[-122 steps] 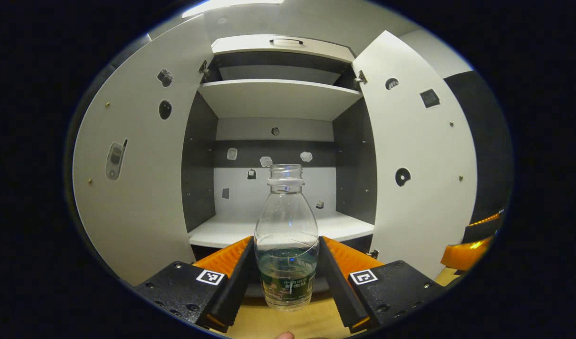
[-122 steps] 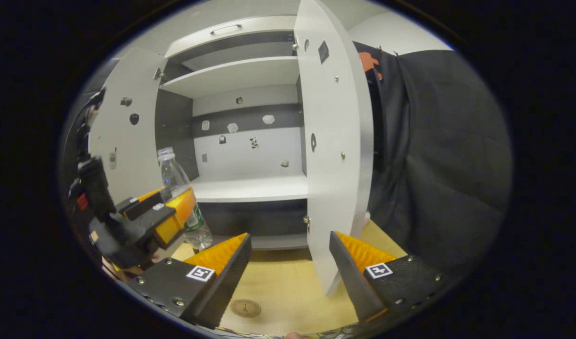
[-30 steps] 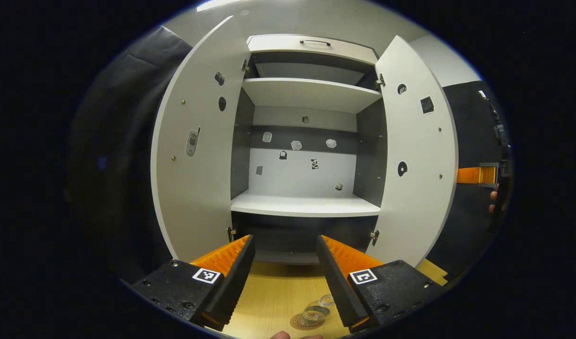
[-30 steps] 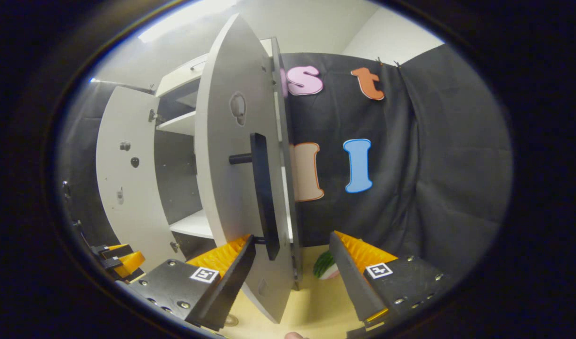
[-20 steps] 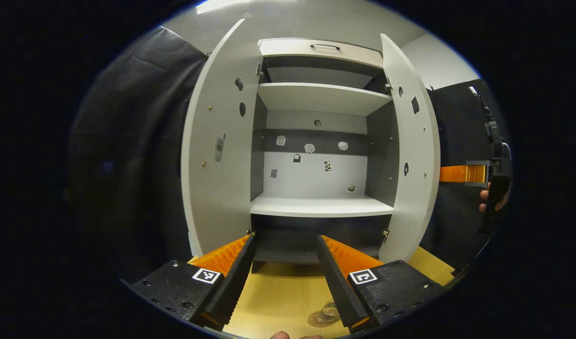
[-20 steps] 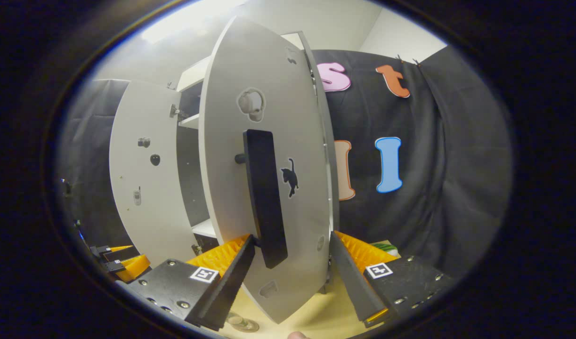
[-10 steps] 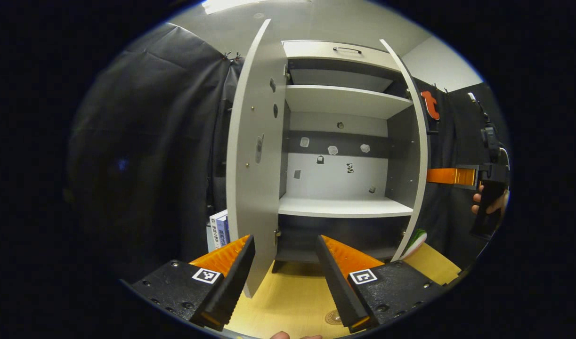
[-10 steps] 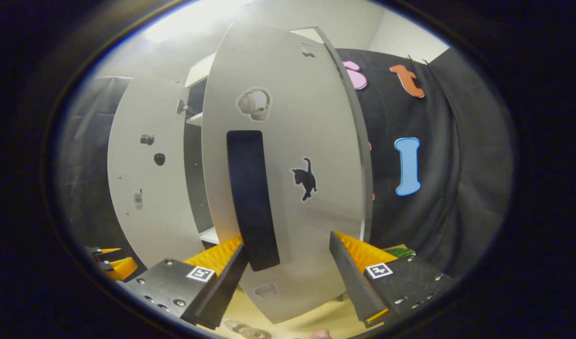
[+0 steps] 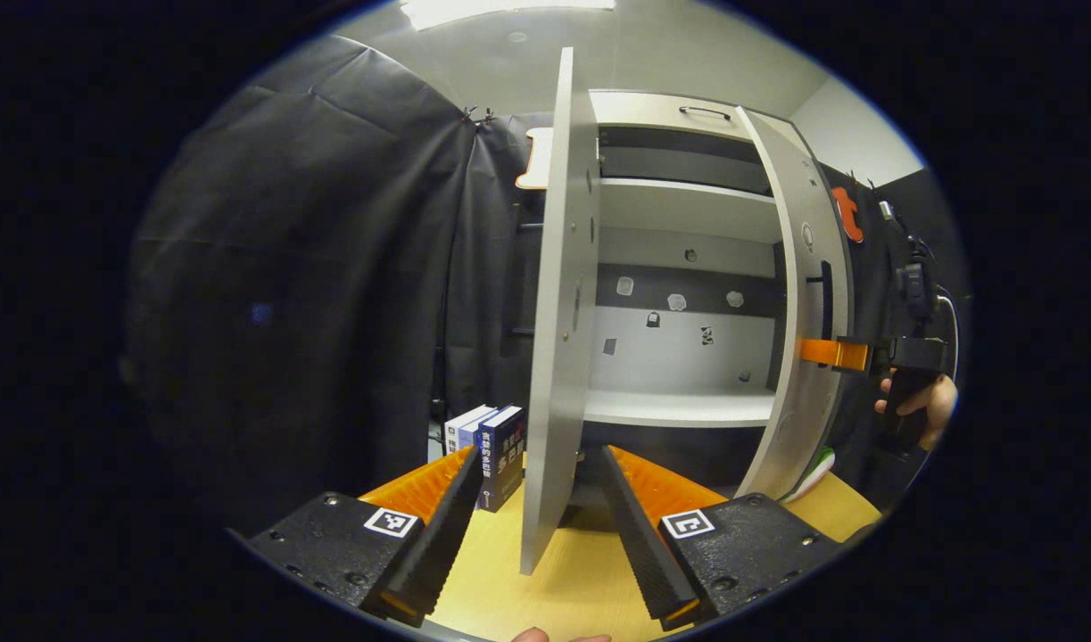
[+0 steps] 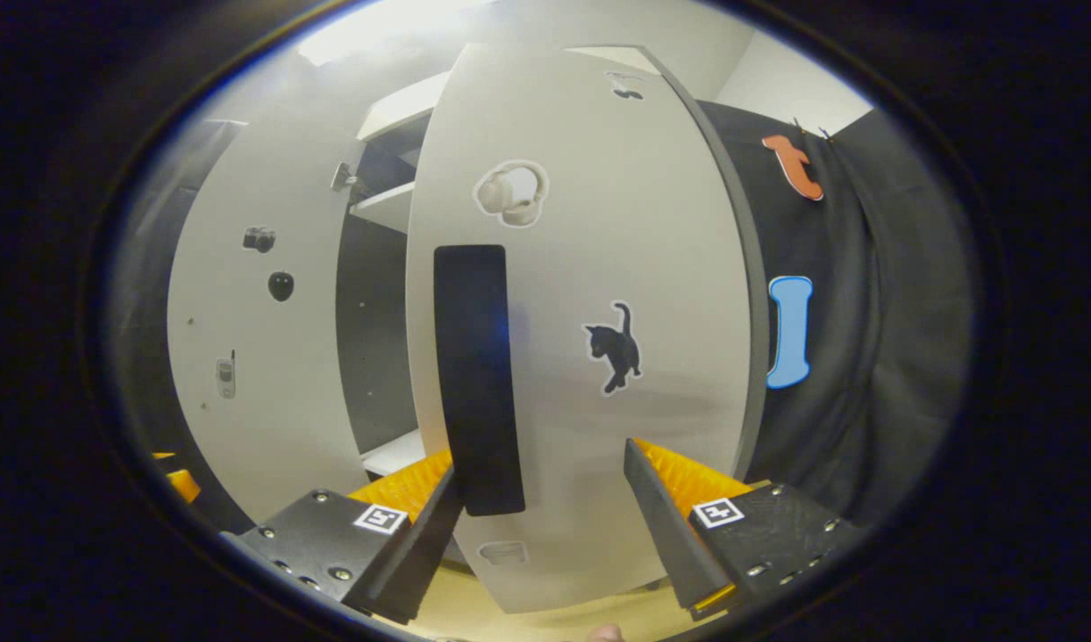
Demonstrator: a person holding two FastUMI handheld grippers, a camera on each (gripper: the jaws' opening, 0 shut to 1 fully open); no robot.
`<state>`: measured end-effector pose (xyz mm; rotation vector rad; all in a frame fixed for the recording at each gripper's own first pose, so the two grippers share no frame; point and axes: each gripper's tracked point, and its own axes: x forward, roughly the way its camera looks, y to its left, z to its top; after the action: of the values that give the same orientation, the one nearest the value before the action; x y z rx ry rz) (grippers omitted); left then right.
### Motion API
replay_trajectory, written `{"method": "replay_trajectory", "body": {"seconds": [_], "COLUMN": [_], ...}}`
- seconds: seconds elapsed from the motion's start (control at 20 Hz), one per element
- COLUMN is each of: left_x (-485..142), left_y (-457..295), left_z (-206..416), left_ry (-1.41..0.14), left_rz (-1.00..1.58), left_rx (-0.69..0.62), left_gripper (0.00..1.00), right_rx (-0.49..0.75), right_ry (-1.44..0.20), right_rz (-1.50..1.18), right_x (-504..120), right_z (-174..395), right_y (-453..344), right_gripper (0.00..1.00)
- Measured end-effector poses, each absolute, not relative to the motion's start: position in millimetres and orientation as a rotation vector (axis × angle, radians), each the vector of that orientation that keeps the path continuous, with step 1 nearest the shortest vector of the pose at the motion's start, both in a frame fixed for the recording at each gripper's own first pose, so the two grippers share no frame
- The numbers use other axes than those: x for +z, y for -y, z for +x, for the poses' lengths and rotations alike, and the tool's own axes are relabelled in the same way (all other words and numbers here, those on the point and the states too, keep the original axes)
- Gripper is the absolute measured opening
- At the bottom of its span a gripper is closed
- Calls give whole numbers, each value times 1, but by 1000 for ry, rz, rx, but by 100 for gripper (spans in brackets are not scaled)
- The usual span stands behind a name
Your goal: Grasp the bottle in the cabinet with the left hand and place it on the coaster, then close the right door with the right hand and the left door with the left hand.
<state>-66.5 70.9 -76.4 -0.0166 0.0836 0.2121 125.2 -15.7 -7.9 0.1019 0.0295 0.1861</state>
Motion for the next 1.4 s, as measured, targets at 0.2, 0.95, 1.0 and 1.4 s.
{"method": "replay_trajectory", "body": {"seconds": [0.2,0.95,1.0,1.4], "left_x": [-67,-24,-20,-5], "left_y": [-94,-147,-149,-139], "left_z": [-66,-29,-26,8], "left_ry": [-70,-50,-49,-55], "left_rz": [-9,-42,-39,-42], "left_rx": [228,160,149,13], "left_gripper": [84,80,84,84], "right_rx": [169,-25,-37,-45], "right_ry": [-17,20,19,17], "right_rz": [80,77,76,73], "right_x": [-8,-11,-12,-13], "right_z": [147,198,199,200], "right_y": [-3,-21,-21,-21], "right_gripper": [100,100,100,100]}}
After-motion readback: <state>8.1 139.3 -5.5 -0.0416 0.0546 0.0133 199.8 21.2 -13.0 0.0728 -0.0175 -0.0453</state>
